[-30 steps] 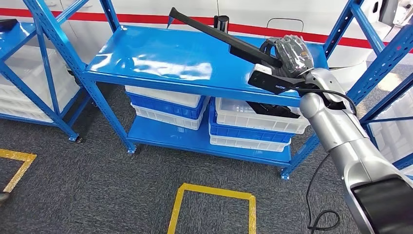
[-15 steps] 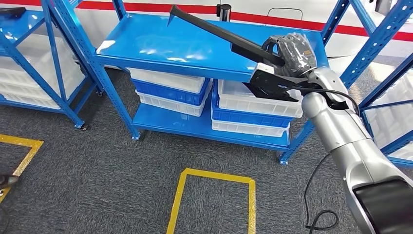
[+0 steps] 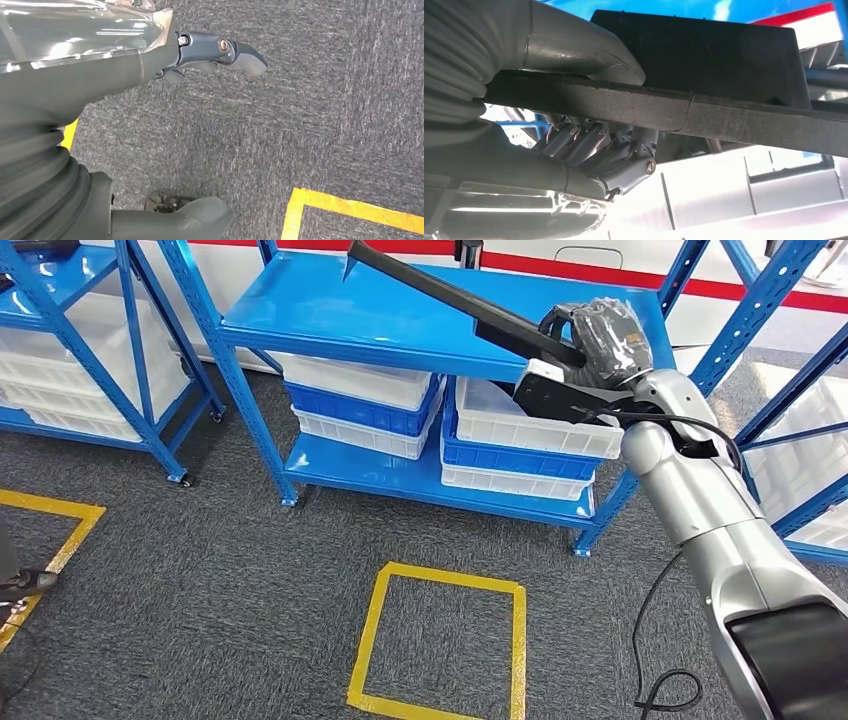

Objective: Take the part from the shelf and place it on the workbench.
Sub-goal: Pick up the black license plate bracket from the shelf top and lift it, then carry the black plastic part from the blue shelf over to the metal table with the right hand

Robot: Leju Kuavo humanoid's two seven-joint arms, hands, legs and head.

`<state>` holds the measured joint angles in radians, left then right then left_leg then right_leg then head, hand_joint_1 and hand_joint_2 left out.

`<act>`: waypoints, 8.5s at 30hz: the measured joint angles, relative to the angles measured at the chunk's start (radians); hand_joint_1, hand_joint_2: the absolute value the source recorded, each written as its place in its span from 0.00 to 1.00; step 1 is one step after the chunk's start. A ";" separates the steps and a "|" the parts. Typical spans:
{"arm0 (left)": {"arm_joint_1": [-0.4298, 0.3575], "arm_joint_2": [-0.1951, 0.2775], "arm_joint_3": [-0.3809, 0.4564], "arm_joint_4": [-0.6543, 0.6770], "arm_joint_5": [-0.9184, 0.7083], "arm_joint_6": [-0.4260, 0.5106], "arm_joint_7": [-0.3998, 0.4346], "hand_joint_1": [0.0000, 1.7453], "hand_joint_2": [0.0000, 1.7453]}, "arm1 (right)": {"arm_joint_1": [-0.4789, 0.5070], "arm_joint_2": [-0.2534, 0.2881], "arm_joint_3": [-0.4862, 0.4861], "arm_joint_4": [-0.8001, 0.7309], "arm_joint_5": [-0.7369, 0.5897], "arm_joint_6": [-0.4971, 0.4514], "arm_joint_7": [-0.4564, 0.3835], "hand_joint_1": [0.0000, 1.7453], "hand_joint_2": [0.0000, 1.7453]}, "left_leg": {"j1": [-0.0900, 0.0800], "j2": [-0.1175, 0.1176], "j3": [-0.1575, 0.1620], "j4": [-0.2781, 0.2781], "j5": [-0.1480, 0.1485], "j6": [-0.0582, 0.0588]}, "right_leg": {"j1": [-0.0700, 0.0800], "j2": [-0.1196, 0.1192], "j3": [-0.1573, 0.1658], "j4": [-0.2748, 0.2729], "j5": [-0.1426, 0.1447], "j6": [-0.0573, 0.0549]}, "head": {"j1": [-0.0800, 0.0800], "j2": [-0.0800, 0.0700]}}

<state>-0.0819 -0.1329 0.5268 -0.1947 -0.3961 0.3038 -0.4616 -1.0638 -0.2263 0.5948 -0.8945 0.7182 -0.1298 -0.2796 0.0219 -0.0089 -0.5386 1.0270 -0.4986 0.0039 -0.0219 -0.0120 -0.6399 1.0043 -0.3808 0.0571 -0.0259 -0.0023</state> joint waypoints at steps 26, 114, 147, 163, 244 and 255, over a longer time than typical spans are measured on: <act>-0.013 0.010 0.000 -0.003 -0.011 -0.019 -0.006 0.00 1.00 | 0.027 -0.006 -0.018 -0.019 0.042 -0.015 0.019 1.00 1.00 | 0.015 0.006 -0.118 0.167 0.044 -0.030 | -0.003 0.005 0.037 -0.005 -0.043 -0.045 | -0.006 0.000; -0.040 0.000 0.001 -0.019 -0.036 -0.019 -0.006 0.00 1.00 | 0.058 -0.042 -0.084 -0.047 0.051 0.010 0.031 1.00 1.00 | -0.005 0.012 -0.263 0.239 0.008 -0.020 | 0.007 0.006 0.136 -0.018 -0.120 -0.078 | -0.001 0.000; -0.044 -0.003 0.001 -0.019 -0.060 -0.019 0.010 0.00 1.00 | 0.085 -0.067 -0.087 -0.097 0.134 0.008 0.037 1.00 1.00 | -0.003 0.013 -0.205 0.198 0.028 -0.009 | 0.003 -0.034 0.087 0.014 -0.103 -0.046 | -0.003 0.000; -0.047 -0.002 0.001 -0.023 -0.066 -0.021 0.007 0.00 1.00 | 0.112 -0.078 -0.086 -0.111 0.140 0.016 0.031 1.00 1.00 | -0.022 -0.065 -0.107 -0.019 0.115 0.051 | 0.005 0.027 0.000 0.181 -0.160 -0.010 | 0.003 0.000; -0.042 0.001 -0.003 -0.024 -0.126 -0.123 -0.068 0.00 1.00 | 0.246 0.020 -0.091 -0.329 0.165 0.047 -0.005 1.00 1.00 | -0.019 0.058 -0.130 0.022 0.089 0.012 | 0.040 -0.115 0.069 0.019 -0.100 -0.053 | 0.010 0.000; -0.027 0.014 -0.022 -0.022 -0.209 -0.215 0.325 0.00 1.00 | 0.233 0.011 -0.066 -0.305 0.143 0.043 -0.006 1.00 1.00 | -0.010 -0.086 -0.126 0.007 0.111 0.040 | 0.006 0.038 0.005 0.152 -0.145 -0.011 | 0.017 0.000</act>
<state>-0.1089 -0.1193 0.5049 -0.2165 -0.6047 0.0885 -0.1368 -0.8310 -0.2156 0.5288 -1.1997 0.8615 -0.0864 -0.2853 0.0117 -0.0950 -0.6649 1.0336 -0.3873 0.0435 -0.0163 0.0263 -0.6348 1.1562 -0.5261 0.0459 -0.0088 -0.0023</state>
